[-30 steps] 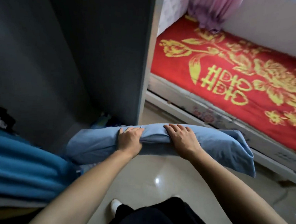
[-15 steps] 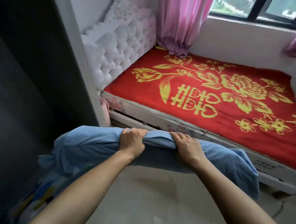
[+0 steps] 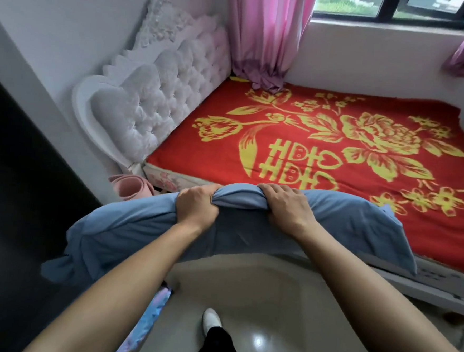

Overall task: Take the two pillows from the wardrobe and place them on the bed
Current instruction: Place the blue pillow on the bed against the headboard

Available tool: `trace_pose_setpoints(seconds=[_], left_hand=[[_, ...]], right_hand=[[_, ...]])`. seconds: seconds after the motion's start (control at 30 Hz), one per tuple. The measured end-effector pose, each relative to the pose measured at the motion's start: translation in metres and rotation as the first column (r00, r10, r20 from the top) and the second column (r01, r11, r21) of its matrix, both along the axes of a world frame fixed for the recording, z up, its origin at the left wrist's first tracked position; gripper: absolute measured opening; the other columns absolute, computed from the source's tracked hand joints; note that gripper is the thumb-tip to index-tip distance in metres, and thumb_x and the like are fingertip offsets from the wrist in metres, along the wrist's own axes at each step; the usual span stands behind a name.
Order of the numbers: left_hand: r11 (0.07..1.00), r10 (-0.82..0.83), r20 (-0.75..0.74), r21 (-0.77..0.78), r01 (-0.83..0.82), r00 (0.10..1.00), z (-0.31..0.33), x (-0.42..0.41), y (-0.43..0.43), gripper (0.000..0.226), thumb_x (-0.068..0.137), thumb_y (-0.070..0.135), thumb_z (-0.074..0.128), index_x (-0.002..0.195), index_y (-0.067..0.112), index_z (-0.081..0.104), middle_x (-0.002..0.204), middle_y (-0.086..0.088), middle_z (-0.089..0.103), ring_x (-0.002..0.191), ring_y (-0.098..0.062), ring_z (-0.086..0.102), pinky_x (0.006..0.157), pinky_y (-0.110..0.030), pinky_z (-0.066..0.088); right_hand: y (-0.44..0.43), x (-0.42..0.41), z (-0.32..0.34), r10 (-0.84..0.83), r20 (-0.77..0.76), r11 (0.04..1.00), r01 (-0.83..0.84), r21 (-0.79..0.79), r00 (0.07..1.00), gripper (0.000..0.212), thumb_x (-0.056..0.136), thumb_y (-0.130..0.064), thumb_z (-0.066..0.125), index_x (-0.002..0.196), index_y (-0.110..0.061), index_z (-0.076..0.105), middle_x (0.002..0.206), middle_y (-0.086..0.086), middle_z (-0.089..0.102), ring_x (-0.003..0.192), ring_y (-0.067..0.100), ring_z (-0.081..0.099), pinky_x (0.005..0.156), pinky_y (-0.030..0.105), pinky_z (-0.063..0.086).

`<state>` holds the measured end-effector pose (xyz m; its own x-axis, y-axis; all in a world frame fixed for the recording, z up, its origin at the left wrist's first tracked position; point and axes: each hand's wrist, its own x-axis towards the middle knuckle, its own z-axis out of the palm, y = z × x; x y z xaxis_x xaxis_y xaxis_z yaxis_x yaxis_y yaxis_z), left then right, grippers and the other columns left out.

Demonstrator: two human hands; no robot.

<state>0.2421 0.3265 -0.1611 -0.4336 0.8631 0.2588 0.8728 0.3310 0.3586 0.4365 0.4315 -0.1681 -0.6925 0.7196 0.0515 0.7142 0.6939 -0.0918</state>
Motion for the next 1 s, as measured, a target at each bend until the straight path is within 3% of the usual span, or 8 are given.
trace_pose_setpoints(seconds=[0.2, 0.53, 0.67, 0.83, 1.0], left_hand=[[1.000, -0.016, 0.108, -0.017, 0.018, 0.994, 0.003, -0.060, 0.097, 0.050, 0.061, 0.014, 0.059, 0.103, 0.037, 0.070, 0.082, -0.004, 0.075, 0.084, -0.034, 0.067, 0.068, -0.035, 0.051], [0.996, -0.047, 0.143, 0.084, 0.035, 0.989, 0.004, -0.128, 0.224, 0.044, 0.061, 0.015, 0.058, 0.099, 0.035, 0.068, 0.074, 0.000, 0.072, 0.077, -0.032, 0.066, 0.060, -0.035, 0.048], [0.995, -0.047, 0.107, 0.094, 0.036, 0.993, 0.003, -0.157, 0.291, 0.047, 0.061, 0.013, 0.059, 0.100, 0.035, 0.069, 0.073, 0.001, 0.072, 0.075, -0.032, 0.066, 0.059, -0.033, 0.047], [0.999, -0.012, 0.053, 0.037, 0.010, 0.999, 0.002, -0.195, 0.387, 0.048, 0.060, 0.010, 0.061, 0.099, 0.035, 0.072, 0.067, -0.001, 0.070, 0.068, -0.031, 0.064, 0.056, -0.025, 0.034], [0.997, 0.057, 0.036, -0.056, -0.055, 0.998, 0.004, -0.239, 0.464, 0.050, 0.059, 0.010, 0.059, 0.100, 0.035, 0.071, 0.069, -0.003, 0.070, 0.071, -0.033, 0.064, 0.057, -0.033, 0.046]], right_hand=[[0.097, -0.061, 0.019, -0.023, 0.044, 0.997, 0.020, 0.079, 0.999, 0.050, 0.092, -0.024, 0.047, 0.142, -0.027, 0.043, 0.139, -0.004, 0.057, 0.123, 0.026, 0.053, 0.100, 0.041, 0.038], [0.219, -0.131, 0.028, -0.052, -0.003, 0.974, 0.051, 0.219, 0.999, 0.047, 0.089, -0.023, 0.059, 0.135, -0.021, 0.054, 0.135, -0.002, 0.061, 0.124, 0.025, 0.054, 0.102, 0.044, 0.036], [0.283, -0.159, 0.014, -0.050, -0.055, 0.977, 0.061, 0.205, 0.997, 0.049, 0.084, -0.020, 0.065, 0.132, -0.017, 0.058, 0.131, 0.001, 0.064, 0.120, 0.027, 0.058, 0.100, 0.047, 0.040], [0.383, -0.198, -0.008, -0.020, -0.115, 0.989, 0.037, 0.146, 0.993, 0.048, 0.084, -0.018, 0.061, 0.131, -0.018, 0.058, 0.130, 0.000, 0.065, 0.120, 0.027, 0.058, 0.101, 0.046, 0.041], [0.471, -0.249, -0.017, 0.029, -0.133, 0.994, -0.014, 0.108, 0.991, 0.045, 0.089, -0.018, 0.056, 0.134, -0.019, 0.055, 0.132, -0.001, 0.063, 0.122, 0.026, 0.057, 0.103, 0.044, 0.039]])
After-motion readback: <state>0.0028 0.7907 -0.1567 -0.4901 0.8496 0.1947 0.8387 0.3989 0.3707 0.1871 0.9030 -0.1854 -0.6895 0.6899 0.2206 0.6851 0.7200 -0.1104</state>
